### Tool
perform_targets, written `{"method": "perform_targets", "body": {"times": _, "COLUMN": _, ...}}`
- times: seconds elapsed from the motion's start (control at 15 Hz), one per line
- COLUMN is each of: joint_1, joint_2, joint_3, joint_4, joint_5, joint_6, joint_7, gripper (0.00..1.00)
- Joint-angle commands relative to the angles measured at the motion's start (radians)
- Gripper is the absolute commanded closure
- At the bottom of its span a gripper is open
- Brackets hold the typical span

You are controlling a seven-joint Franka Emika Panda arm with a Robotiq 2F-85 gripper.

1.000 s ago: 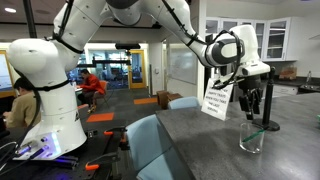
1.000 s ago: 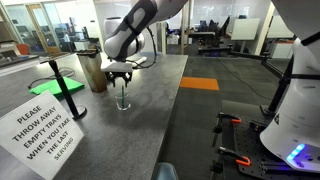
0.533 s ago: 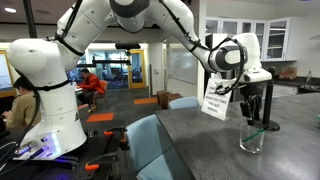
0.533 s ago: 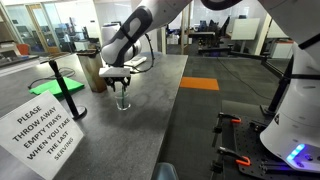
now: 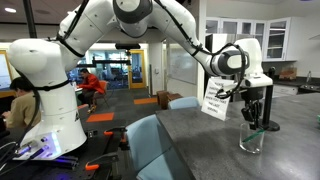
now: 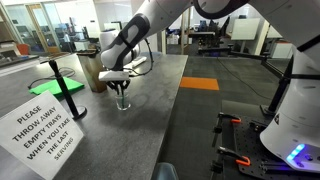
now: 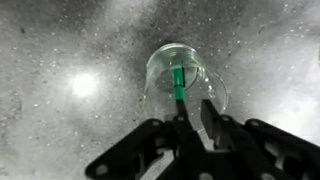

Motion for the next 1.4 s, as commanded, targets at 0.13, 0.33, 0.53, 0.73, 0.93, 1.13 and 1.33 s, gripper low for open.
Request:
{"method": "perform_targets", "body": {"times": 0.13, "joint_1": 0.012, "joint_2": 0.049, "joint_3": -0.027, "joint_4": 0.081, "joint_5": 0.001, "joint_6": -0.07, "joint_7": 0.04, "gripper": 0.72}}
{"method": "perform_targets", "body": {"times": 0.33, "joint_1": 0.013, "joint_2": 0.07, "joint_3": -0.033, "joint_4": 0.107, "joint_5": -0.002, "joint_6": -0.074, "joint_7": 0.045, "gripper": 0.68}}
{"method": "perform_targets", "body": {"times": 0.53, "joint_1": 0.015, "joint_2": 0.089, "joint_3": -0.036, "joint_4": 0.128, "joint_5": -0.006, "joint_6": -0.08, "joint_7": 0.051, "gripper": 0.67}}
{"method": "perform_targets", "body": {"times": 0.73, "joint_1": 0.018, "joint_2": 0.106, "joint_3": -0.038, "joint_4": 0.14, "joint_5": -0.012, "joint_6": -0.083, "joint_7": 0.052, "gripper": 0.67}}
{"method": "perform_targets", "body": {"times": 0.93, "joint_1": 0.017, "joint_2": 0.121, "joint_3": -0.038, "joint_4": 0.153, "joint_5": -0.013, "joint_6": -0.088, "joint_7": 0.046, "gripper": 0.64}}
{"method": "perform_targets", "body": {"times": 1.13, "joint_1": 0.016, "joint_2": 0.129, "joint_3": -0.039, "joint_4": 0.163, "joint_5": -0.018, "joint_6": -0.096, "joint_7": 0.04, "gripper": 0.79}}
{"method": "perform_targets", "body": {"times": 1.33, "joint_1": 0.015, "joint_2": 0.133, "joint_3": -0.038, "joint_4": 0.164, "joint_5": -0.021, "joint_6": -0.098, "joint_7": 0.031, "gripper": 1.0}}
